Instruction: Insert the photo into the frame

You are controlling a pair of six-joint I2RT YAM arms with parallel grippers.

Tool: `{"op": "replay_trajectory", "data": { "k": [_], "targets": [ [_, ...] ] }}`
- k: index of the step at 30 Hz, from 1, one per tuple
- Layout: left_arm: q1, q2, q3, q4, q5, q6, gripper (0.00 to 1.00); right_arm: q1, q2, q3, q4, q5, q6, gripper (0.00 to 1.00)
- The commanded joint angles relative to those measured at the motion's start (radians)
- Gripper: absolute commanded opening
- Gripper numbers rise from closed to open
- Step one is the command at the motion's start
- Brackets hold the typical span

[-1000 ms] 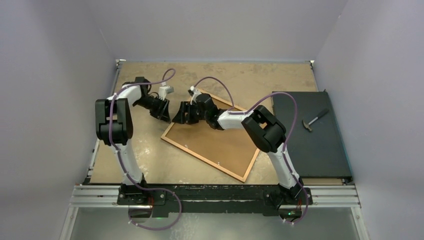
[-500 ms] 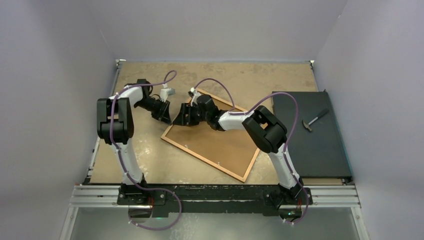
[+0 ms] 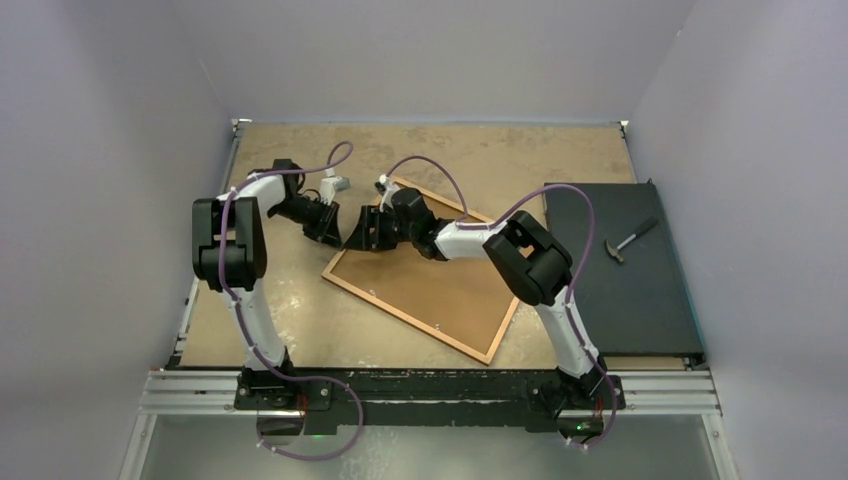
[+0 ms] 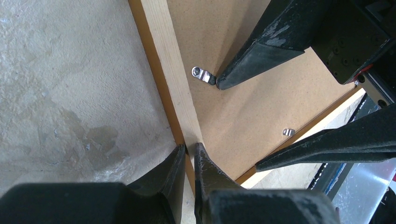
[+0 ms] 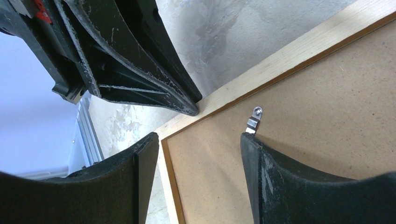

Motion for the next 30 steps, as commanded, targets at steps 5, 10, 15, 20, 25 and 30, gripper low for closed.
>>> {"op": "replay_trajectory", "data": {
  "k": [5,10,15,20,25,30],
  "targets": [
    [-0.036,0.028,-0.056,0.035,-0.076,0.028,0.04,-0.003,-0.031,0.011,-0.036,-0.027,-0.011,0.67],
    [-0.036,0.023,-0.063,0.039,-0.095,0.028,0.01,-0.036,-0.091,-0.025,-0.029,-0.02,-0.034,0.69],
    [-0.036,0.02,-0.065,0.042,-0.099,0.025,0.0,-0.048,-0.065,0.008,-0.066,-0.001,-0.056,0.7],
    [-0.036,0.02,-0.062,0.037,-0.106,0.02,0.0,-0.048,-0.005,0.062,-0.076,-0.001,-0.069,0.68],
    [-0.036,0.018,-0.058,0.039,-0.106,0.015,0.0,-0.035,0.031,0.091,-0.056,-0.008,-0.06,0.64],
    [-0.036,0.02,-0.056,0.039,-0.108,0.01,0.0,-0.024,0.043,0.085,-0.039,-0.023,-0.046,0.64]
  ]
}}
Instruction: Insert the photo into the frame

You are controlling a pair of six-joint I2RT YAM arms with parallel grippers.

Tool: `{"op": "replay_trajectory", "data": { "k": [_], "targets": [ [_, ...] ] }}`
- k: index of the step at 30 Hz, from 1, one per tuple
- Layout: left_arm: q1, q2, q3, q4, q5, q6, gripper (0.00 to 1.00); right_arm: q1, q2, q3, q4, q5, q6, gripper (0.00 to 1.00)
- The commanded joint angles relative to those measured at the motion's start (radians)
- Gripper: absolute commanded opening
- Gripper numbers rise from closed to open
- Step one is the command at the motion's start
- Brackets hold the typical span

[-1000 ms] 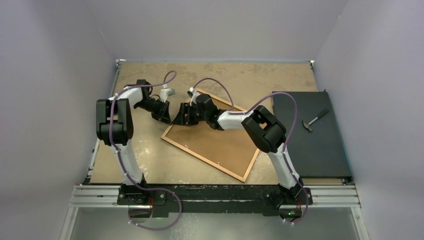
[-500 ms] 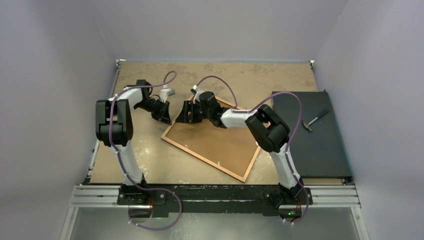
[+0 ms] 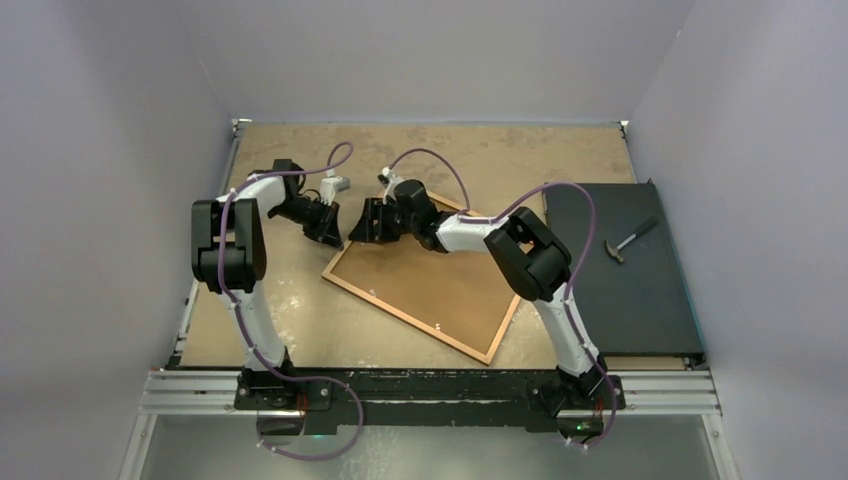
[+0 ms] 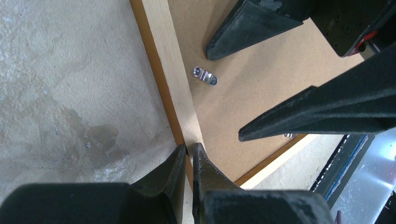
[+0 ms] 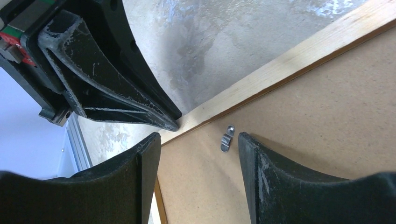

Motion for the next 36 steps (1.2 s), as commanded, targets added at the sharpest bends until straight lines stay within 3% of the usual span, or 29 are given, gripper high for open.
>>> {"op": "replay_trajectory", "data": {
  "k": [1,36],
  "targets": [
    [-0.032,0.038,-0.037,0.018,-0.09,0.021,0.0,0.017,0.018,0.02,0.024,-0.03,0.001,0.64],
    [-0.032,0.016,-0.061,0.029,-0.093,0.022,0.0,0.04,0.057,0.057,0.05,0.034,0.037,0.63]
  ]
}}
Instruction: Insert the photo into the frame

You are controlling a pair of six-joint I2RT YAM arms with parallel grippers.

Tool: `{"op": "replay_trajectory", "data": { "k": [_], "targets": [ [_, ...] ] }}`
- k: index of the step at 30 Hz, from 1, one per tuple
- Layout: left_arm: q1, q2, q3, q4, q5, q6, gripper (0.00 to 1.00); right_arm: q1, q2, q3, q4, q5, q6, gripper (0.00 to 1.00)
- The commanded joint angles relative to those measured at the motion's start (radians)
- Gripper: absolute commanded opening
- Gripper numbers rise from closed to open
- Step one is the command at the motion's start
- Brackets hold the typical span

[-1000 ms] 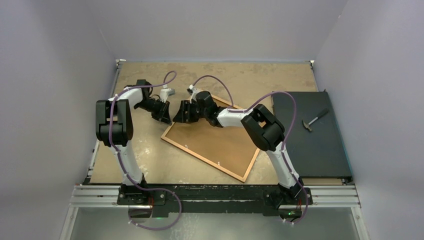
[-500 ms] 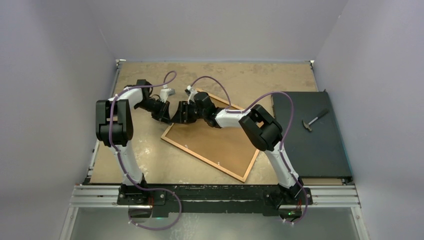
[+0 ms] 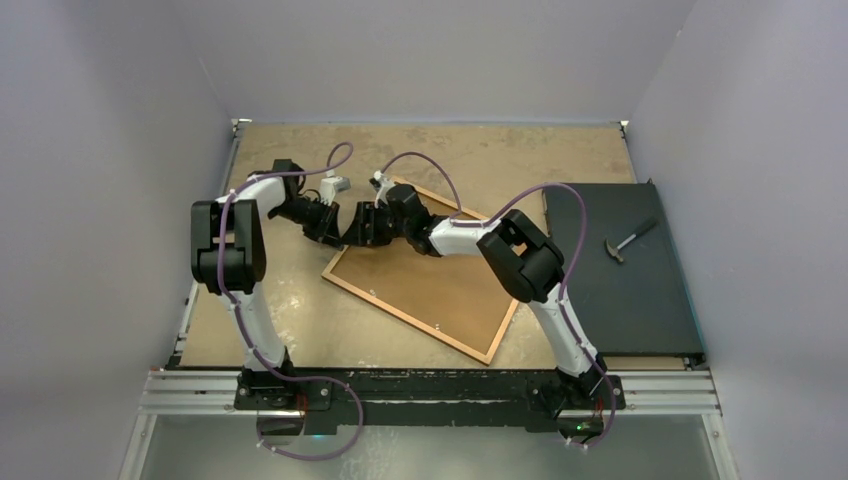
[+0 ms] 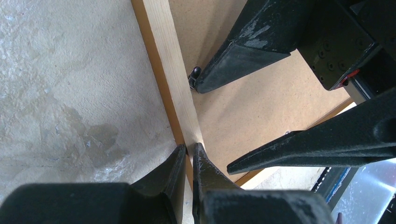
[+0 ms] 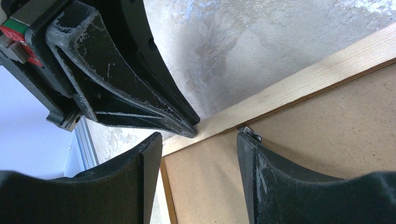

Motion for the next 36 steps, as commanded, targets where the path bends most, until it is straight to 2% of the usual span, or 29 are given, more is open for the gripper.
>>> {"op": "replay_trajectory", "data": {
  "k": [1,9,14,16,18,19,22,27,31,36],
  "targets": [
    [-0.031,0.026,-0.053,0.019,-0.087,0.038,0.0,0.006,0.021,0.026,0.012,0.038,0.012,0.63],
    [-0.031,0.028,-0.048,0.008,-0.079,0.043,0.0,0.006,0.003,0.013,0.033,0.033,0.033,0.66],
    [-0.031,0.019,-0.01,-0.04,-0.059,0.057,0.0,0.005,-0.089,-0.009,0.031,-0.021,0.056,0.76],
    [-0.031,0.009,0.021,-0.076,-0.045,0.067,0.0,-0.007,-0.174,-0.027,0.0,-0.004,0.042,0.83],
    [-0.024,-0.004,0.062,-0.121,-0.033,0.082,0.0,-0.029,-0.256,-0.043,-0.069,0.033,0.007,0.96],
    [-0.017,-0.01,0.083,-0.149,-0.03,0.088,0.02,-0.044,-0.304,-0.061,-0.101,0.057,-0.005,0.98],
    [-0.005,-0.025,0.134,-0.174,-0.031,0.094,0.14,-0.099,-0.44,-0.145,-0.233,0.148,-0.018,0.99],
    [-0.003,-0.008,0.16,-0.149,-0.043,0.061,0.26,-0.21,-0.713,-0.424,-0.404,0.33,0.023,0.99],
    [-0.005,0.013,0.162,-0.094,-0.054,0.012,0.31,-0.301,-0.957,-0.639,-0.544,0.426,0.056,0.99],
    [-0.008,0.03,0.154,-0.02,-0.108,-0.031,0.3,-0.344,-1.191,-0.812,-0.711,0.532,0.115,0.99]
  ]
}}
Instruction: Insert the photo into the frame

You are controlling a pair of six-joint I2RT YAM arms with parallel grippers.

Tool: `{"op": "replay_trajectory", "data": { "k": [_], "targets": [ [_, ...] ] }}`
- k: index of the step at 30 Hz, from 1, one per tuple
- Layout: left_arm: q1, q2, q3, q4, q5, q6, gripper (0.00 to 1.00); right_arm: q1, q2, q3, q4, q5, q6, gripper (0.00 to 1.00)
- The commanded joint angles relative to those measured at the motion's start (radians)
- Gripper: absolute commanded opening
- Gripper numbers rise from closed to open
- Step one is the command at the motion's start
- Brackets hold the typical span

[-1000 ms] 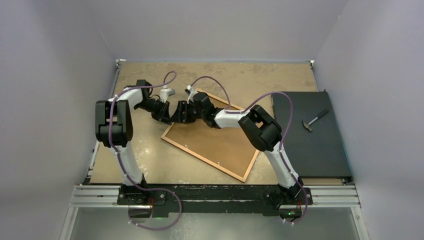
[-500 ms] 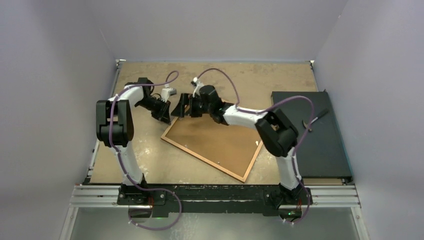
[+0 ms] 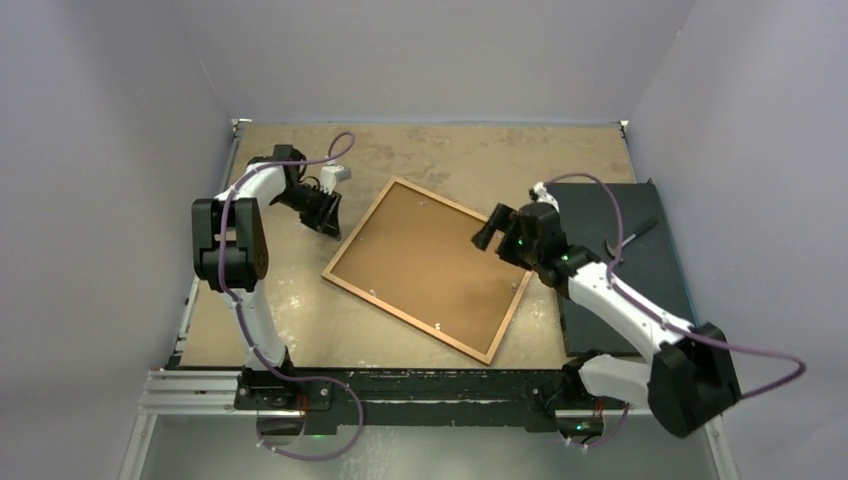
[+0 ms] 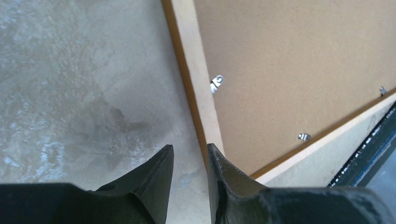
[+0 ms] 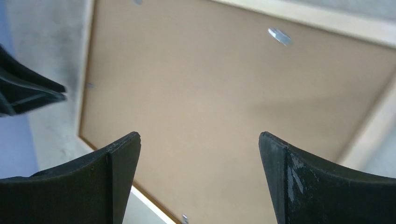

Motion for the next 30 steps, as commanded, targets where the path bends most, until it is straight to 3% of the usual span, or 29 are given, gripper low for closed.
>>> {"op": "replay_trajectory", "data": {
  "k": [1,8,15,22,30],
  "targets": [
    [0.003,0.025,0.019,0.081,-0.063,-0.046,0.29,-0.019,-0.176,-0.114,-0.213,0.133,0.075,0.99],
    [0.003,0.026,-0.011,0.115,-0.19,-0.008,0.26,-0.028,-0.28,-0.274,-0.245,0.202,0.186,0.99],
    [0.001,-0.021,-0.089,0.096,-0.21,0.073,0.23,-0.028,-0.06,-0.268,-0.044,0.147,0.158,0.99],
    [-0.068,-0.07,-0.207,0.105,-0.247,0.143,0.09,-0.028,0.175,-0.076,0.099,0.032,0.077,0.99],
    [-0.143,-0.115,-0.302,0.078,-0.273,0.206,0.06,-0.028,0.552,0.289,0.129,-0.102,-0.037,0.99]
  ]
}}
